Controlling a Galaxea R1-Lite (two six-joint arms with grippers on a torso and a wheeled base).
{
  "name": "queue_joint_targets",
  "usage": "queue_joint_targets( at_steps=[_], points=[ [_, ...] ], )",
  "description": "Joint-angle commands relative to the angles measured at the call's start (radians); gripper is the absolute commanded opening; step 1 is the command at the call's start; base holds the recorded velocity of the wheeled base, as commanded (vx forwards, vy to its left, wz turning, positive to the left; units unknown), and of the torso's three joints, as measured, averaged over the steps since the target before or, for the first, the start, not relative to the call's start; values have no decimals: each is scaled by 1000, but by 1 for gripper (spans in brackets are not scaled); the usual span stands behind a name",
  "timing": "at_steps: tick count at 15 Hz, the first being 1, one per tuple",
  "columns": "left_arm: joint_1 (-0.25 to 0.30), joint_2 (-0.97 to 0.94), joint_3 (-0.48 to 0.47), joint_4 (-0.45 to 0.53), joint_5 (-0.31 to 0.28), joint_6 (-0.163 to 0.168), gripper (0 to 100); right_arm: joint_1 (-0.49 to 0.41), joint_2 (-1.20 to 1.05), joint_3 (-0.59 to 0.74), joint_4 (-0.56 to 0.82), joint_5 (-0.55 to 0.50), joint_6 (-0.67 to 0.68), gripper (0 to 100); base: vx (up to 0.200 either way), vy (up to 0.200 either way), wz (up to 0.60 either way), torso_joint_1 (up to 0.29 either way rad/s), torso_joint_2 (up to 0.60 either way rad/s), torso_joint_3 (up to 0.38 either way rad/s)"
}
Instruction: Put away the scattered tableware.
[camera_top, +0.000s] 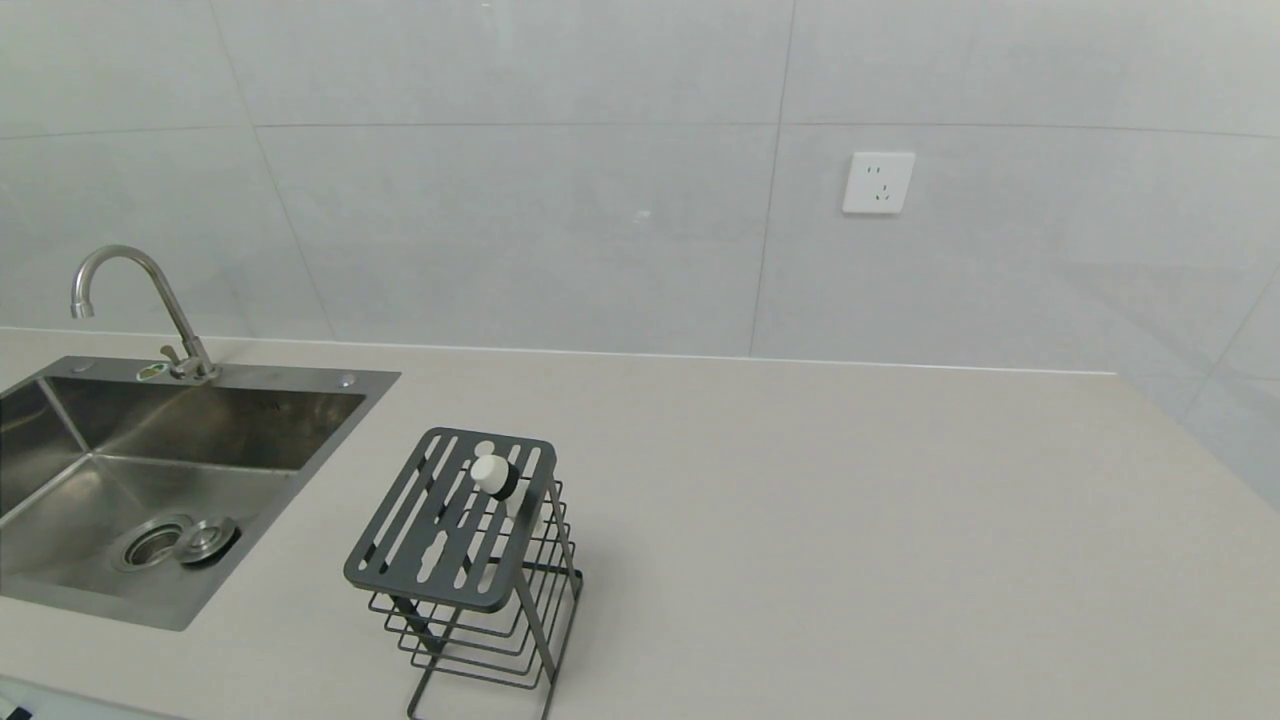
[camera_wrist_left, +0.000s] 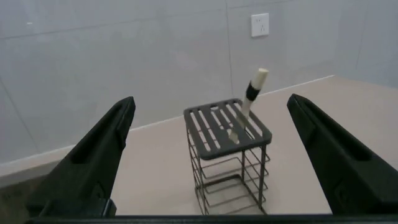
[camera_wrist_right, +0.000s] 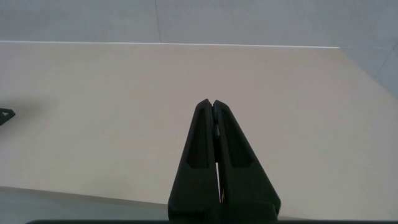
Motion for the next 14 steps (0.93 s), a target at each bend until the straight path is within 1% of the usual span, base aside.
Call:
queue_joint_targets(
  at_steps=[1,2,3,4,5,6,7,8,9,10,11,14],
  points=[
    [36,-167,42,99,57,-8,100,0,1,0,0,0,0,0,0,0,0,0,0,0],
    [50,-211,42,266,116,2,100,0,3,0,0,0,0,0,0,0,0,0,0,0],
    [50,-211,42,354,154,13,100,0,1,0,0,0,0,0,0,0,0,0,0,0],
    [50,-211,42,444,214,28,100,0,1,0,0,0,0,0,0,0,0,0,0,0],
    [50,-211,42,464,243,33,100,0,1,0,0,0,0,0,0,0,0,0,0,0],
    [50,-211,42,487,312,84,100,0,1,0,0,0,0,0,0,0,0,0,0,0],
    [50,-211,42,489,353,81,100,0,1,0,0,0,0,0,0,0,0,0,0,0],
    [50,-211,42,493,358,42,100,0,1,0,0,0,0,0,0,0,0,0,0,0],
    [50,-211,42,493,356,18,100,0,1,0,0,0,0,0,0,0,0,0,0,0],
    [49,-211,42,496,355,2,100,0,1,0,0,0,0,0,0,0,0,0,0,0],
    [50,-211,42,495,353,15,100,0,1,0,0,0,0,0,0,0,0,0,0,0],
    [49,-211,42,495,355,5,100,0,1,0,0,0,0,0,0,0,0,0,0,0]
  ],
)
